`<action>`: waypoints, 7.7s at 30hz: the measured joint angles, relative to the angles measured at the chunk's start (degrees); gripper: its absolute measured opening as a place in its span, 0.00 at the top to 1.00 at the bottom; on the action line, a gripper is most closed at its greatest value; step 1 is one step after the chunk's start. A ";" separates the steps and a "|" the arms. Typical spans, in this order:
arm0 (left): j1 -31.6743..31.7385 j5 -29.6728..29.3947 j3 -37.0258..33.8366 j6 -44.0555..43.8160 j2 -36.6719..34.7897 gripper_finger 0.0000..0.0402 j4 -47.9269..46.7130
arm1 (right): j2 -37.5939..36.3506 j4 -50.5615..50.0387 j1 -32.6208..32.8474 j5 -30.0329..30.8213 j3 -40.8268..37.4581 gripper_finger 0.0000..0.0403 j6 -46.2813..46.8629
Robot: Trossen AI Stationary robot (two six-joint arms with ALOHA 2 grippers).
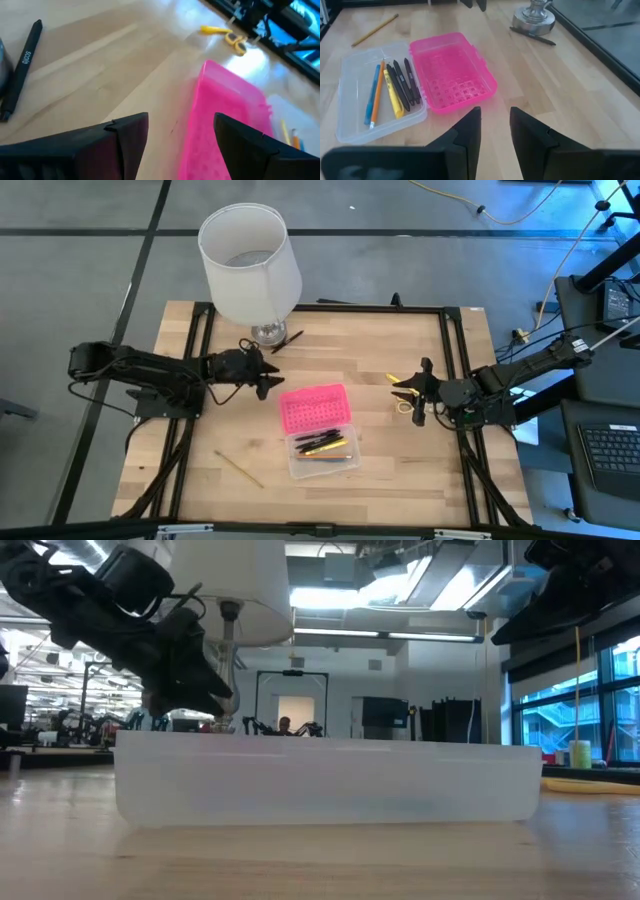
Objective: Pick & place school supplies into a supply box
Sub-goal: Put the black pen into the transparent supply box, then put the yellow pencil into the transparent supply box
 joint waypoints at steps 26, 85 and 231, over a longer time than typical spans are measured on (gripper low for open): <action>11.32 -16.80 8.98 -1.20 14.76 0.46 -10.36 | 0.00 -1.53 0.00 0.92 -0.02 0.73 -0.94; 9.68 -15.69 22.72 5.76 33.64 0.95 -24.28 | -0.02 -1.60 0.00 0.35 -0.02 0.73 0.57; -60.53 -0.05 22.94 -13.36 8.20 0.55 -70.94 | -0.01 -0.61 0.00 -2.01 -0.02 0.73 17.15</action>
